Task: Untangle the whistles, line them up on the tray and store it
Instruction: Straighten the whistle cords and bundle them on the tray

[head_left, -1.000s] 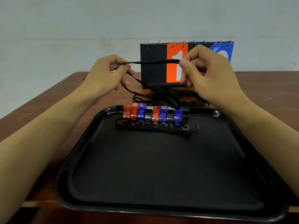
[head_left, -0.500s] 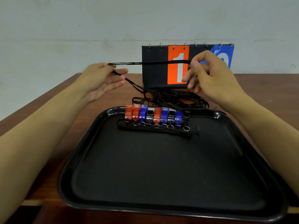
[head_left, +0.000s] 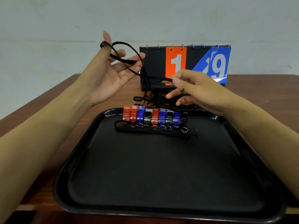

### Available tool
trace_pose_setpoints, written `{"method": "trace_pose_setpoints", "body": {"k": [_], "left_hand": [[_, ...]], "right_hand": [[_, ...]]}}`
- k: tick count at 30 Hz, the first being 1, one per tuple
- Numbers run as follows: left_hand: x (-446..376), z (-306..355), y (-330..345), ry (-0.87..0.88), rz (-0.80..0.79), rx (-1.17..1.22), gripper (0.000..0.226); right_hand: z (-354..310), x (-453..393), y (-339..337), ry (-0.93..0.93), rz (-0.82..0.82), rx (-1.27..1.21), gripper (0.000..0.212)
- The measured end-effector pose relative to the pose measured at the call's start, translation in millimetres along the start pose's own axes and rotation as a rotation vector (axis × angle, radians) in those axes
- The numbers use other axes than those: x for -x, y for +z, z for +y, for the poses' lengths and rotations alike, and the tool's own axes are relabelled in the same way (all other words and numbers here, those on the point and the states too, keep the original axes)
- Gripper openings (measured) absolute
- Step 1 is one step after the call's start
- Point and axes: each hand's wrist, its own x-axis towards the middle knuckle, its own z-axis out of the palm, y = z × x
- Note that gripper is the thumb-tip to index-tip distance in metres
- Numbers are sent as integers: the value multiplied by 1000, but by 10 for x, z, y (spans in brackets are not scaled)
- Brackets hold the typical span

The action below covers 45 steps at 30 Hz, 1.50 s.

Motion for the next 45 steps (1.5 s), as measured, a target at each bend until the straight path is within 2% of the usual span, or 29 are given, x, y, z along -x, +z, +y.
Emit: {"method": "trace_pose_setpoints", "body": {"k": [3,10,12,16,18,21,26,31,36,38,42,45], "left_hand": [[49,-12,61,16,-57,39,49],[159,5,164,29,-197,162,46],[174,8,173,37,-199,174,40],[176,10,152,88,-168,139,14],[146,17,117,109,-140,123,15],[91,18,52,135,-92,65,24],[-78,-29,-115,202,-12,-112,23],[-189,-77,-258,309,91,-360,14],[-232,-116,-335,401,241,-777,15],[-231,-134,-350,409,262,-838,18],[-195,-124,-261,338,237,-709,21],[-103,-89,-99,206,141,-400,42]], "right_hand": [[20,-28,54,21,-93,-20,20],[38,-77,96,-9,-156,-47,16],[28,-77,95,-36,-159,23,14],[28,-67,93,-77,-193,121,15],[26,-59,76,-84,-189,98,17],[-21,-49,39,-60,-100,38,19],[-63,-68,-83,-56,67,-68,20],[-55,-90,-202,-98,238,93,20],[-20,-97,-281,-143,391,231,18],[-27,-92,-281,-155,416,226,18],[-40,-81,-244,-141,397,137,17],[-53,-72,-200,-151,330,-31,18]]}}
